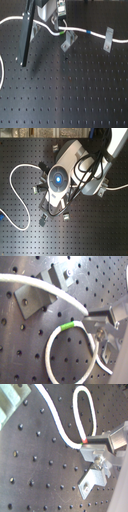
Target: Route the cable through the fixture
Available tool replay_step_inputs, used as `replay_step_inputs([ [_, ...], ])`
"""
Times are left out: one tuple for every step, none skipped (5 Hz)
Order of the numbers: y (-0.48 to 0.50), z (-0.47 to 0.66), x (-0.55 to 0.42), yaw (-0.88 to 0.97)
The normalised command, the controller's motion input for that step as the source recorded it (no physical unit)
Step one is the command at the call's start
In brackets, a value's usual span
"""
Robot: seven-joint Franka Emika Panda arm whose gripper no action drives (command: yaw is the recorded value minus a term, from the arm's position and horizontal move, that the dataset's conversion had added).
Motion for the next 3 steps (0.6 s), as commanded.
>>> replay_step_inputs([
  [-0.012, 0.01, 0.018, 0.01],
  [-0.040, -0.06, -0.026, 0.55],
  [0.047, -0.30, -0.110, 0.71],
])
